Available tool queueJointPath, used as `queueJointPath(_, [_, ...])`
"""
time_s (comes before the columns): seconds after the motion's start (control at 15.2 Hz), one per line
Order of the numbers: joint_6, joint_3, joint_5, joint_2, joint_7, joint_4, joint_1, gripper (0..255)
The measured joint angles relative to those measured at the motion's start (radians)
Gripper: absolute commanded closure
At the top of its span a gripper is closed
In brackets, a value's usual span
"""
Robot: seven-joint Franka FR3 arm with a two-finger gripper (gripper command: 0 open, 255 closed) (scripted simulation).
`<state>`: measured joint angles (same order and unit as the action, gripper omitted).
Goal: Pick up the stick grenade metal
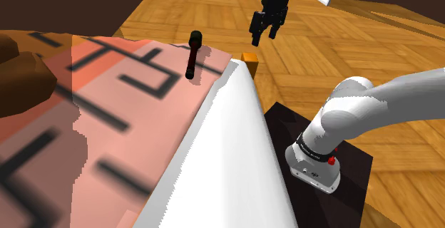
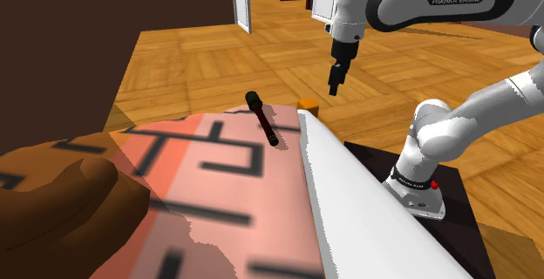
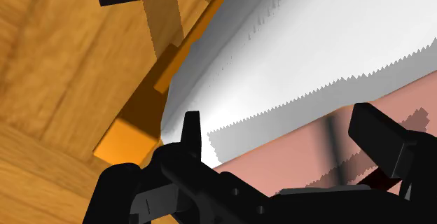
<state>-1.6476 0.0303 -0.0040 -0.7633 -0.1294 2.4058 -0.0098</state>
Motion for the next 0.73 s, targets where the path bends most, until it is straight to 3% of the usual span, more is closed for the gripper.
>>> queueJointPath(0.2, [-0.029, 0.025, 0.017, 0.038, -0.053, -0.01, -0.006, 0])
queueJointPath(0.73, [-0.181, 0.176, 0.08, 0.294, -0.407, -0.131, -0.052, 0])
